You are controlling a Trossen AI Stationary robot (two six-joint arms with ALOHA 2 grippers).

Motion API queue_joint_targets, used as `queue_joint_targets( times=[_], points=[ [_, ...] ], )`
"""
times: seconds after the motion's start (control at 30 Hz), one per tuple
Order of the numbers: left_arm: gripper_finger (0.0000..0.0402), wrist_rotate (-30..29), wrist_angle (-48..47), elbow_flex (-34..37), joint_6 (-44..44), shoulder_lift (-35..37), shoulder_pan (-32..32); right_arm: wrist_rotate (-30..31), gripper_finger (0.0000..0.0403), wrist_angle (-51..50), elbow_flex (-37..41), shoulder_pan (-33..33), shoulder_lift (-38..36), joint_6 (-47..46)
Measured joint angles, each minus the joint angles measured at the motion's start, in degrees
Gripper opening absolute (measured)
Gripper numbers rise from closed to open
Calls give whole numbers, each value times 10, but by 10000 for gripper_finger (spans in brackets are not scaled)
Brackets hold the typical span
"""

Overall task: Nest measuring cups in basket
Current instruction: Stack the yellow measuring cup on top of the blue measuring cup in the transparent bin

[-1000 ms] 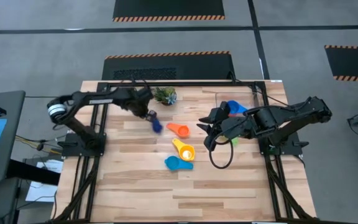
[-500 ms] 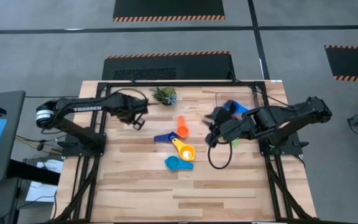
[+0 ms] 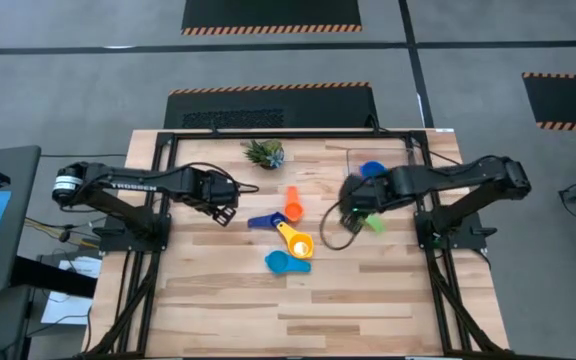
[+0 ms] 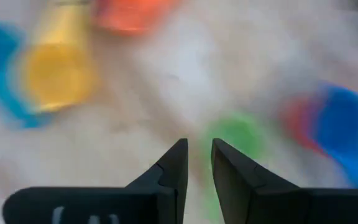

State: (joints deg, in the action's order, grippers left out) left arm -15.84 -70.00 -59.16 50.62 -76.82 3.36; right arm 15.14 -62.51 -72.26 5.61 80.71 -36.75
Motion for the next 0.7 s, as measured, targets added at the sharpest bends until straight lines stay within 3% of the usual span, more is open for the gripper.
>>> queue_joint_targets(
  times=[0.07, 0.17, 0.43, 0.7],
  points=[
    [0, 0, -1, 0, -4, 0, -3, -56, 95, 97, 20, 0, 17, 63],
    [0, -1, -15, 0, -7, 0, -12, -70, 95, 174, 28, 1, 44, 115],
    [0, -20, -48, 0, 20, 38, -88, -85, 94, 225, 29, 4, 137, 325],
    [0, -62, -58, 0, 111, 96, -153, -109, 94, 276, 16, 24, 212, 439]
  ],
)
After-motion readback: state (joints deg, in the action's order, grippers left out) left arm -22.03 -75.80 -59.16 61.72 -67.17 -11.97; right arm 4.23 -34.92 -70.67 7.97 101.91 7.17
